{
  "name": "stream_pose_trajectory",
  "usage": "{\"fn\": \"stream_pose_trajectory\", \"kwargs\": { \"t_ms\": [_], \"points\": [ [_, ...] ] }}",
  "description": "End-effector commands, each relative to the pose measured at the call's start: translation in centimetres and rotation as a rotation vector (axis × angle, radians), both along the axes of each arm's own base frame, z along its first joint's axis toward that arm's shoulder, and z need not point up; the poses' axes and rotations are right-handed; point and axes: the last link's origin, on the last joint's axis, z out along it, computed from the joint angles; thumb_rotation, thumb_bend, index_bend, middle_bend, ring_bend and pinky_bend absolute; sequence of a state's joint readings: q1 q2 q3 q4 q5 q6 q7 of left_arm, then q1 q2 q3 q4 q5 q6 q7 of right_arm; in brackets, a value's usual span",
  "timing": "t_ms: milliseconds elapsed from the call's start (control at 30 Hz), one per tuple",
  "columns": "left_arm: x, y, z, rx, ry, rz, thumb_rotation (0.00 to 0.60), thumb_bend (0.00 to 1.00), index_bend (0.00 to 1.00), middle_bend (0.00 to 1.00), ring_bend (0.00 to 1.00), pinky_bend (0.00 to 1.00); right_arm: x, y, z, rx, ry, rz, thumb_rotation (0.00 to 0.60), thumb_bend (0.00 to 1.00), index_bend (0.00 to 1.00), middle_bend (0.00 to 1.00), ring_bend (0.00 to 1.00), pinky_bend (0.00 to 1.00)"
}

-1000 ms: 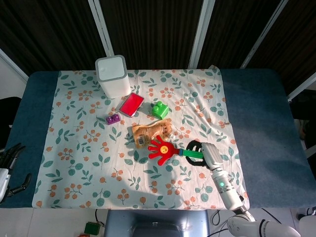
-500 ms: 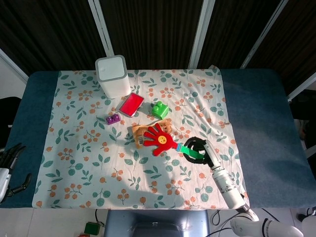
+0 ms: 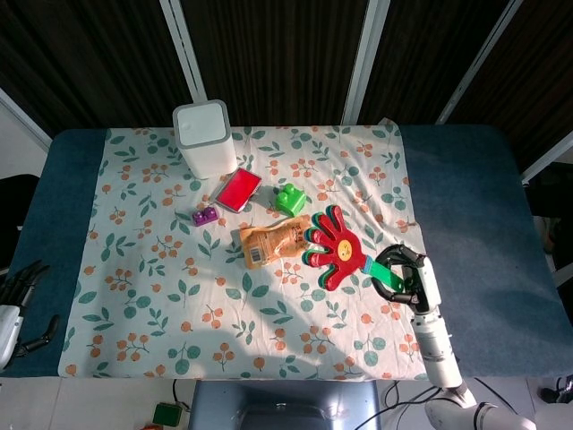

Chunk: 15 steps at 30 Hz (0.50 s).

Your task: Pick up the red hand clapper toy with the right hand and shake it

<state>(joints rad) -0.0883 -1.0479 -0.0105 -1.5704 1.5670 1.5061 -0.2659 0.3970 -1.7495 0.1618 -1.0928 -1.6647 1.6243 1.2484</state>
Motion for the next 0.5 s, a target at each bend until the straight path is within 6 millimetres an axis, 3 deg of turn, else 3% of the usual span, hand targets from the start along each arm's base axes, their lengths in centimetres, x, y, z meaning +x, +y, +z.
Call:
{"fn": "stream_pose_trajectory", "kwargs": {
  "t_ms": [33, 167, 267, 367, 500],
  "points": [
    [0.1, -0.1, 0.0, 0.001, 0.001, -0.002, 0.6, 0.42, 0.0, 0.0, 0.0, 0.13, -0.3, -0.4, -2.9, 0.083, 0.223, -0.001, 0.6, 0.57, 0.93, 0.8, 0.97, 1.0],
    [0.2, -0.3, 0.0, 0.005, 0.004, -0.013, 0.6, 0.42, 0.0, 0.0, 0.0, 0.13, -0.7, -0.9, -5.1, 0.177, 0.456, -0.073, 0.6, 0.57, 0.94, 0.8, 0.98, 1.0],
    [0.3, -0.3, 0.1, 0.007, 0.005, -0.016, 0.6, 0.42, 0.0, 0.0, 0.0, 0.13, -0.3, -0.9, -5.0, 0.192, 0.485, -0.094, 0.6, 0.57, 0.94, 0.8, 0.98, 1.0],
    [0.2, -0.3, 0.1, 0.009, 0.004, -0.012, 0.6, 0.42, 0.0, 0.0, 0.0, 0.13, 0.3, -0.6, -4.2, 0.209, 0.393, -0.09, 0.6, 0.57, 0.94, 0.8, 0.98, 1.0],
    [0.2, -0.3, 0.1, 0.01, 0.006, -0.014, 0.6, 0.42, 0.0, 0.0, 0.0, 0.13, 0.6, 0.5, -2.1, 0.231, 0.135, -0.047, 0.6, 0.57, 0.94, 0.8, 0.98, 1.0]
  ]
}}
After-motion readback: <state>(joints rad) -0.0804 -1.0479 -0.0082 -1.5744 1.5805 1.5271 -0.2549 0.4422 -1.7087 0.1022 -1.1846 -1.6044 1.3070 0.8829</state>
